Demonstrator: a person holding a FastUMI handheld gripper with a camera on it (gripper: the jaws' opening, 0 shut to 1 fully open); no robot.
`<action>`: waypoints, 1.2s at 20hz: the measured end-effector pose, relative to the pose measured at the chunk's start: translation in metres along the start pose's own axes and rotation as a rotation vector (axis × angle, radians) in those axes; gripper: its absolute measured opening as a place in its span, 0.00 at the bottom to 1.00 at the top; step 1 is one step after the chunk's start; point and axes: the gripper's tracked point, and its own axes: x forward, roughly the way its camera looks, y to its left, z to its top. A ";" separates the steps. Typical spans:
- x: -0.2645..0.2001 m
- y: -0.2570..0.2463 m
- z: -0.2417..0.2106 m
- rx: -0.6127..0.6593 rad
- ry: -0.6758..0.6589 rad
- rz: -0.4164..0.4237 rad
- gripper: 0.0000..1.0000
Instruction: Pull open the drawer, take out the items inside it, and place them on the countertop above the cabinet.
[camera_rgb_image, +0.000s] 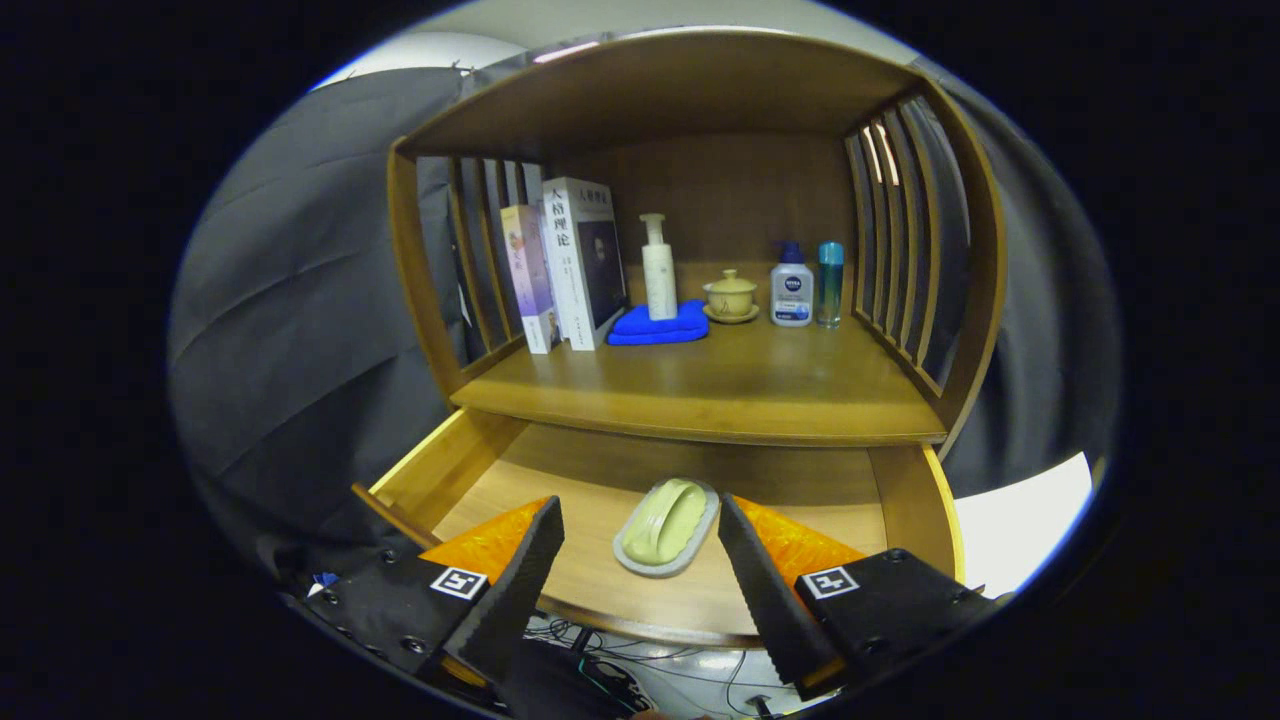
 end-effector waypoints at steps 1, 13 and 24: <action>0.009 -0.002 0.000 0.001 0.026 -0.011 0.98; 0.082 0.006 -0.033 0.137 0.309 -0.004 0.97; 0.113 0.003 -0.052 0.120 0.435 -0.067 0.75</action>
